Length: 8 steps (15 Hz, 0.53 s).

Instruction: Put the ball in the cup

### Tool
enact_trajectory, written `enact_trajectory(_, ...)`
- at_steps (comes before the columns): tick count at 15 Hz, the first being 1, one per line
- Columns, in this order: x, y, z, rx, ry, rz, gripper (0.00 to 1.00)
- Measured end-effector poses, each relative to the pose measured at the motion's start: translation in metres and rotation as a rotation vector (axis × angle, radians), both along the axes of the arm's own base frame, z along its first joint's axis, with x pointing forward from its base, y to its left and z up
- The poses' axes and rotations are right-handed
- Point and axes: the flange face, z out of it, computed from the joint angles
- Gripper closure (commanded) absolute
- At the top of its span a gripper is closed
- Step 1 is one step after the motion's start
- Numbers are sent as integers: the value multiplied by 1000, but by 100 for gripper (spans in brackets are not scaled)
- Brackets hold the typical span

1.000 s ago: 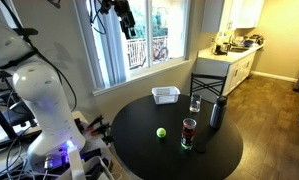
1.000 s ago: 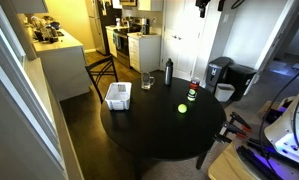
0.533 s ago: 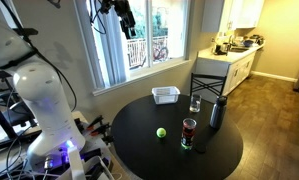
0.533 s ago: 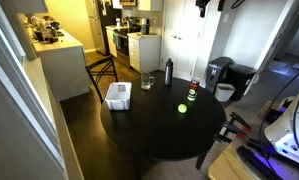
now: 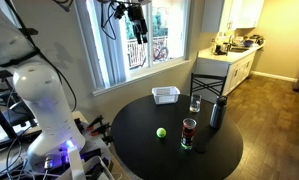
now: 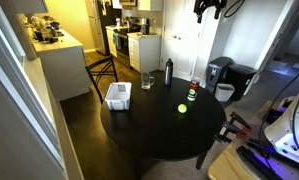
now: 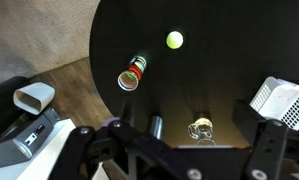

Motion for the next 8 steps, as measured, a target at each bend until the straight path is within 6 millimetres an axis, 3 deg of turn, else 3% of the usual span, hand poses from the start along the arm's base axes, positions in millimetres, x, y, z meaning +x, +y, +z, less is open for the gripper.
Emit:
enact_trajectory(4, 39, -18, -62, 37, 3, -26, 0)
enact_trajectory(8, 67, -14, -124, 63, 29, -11, 0)
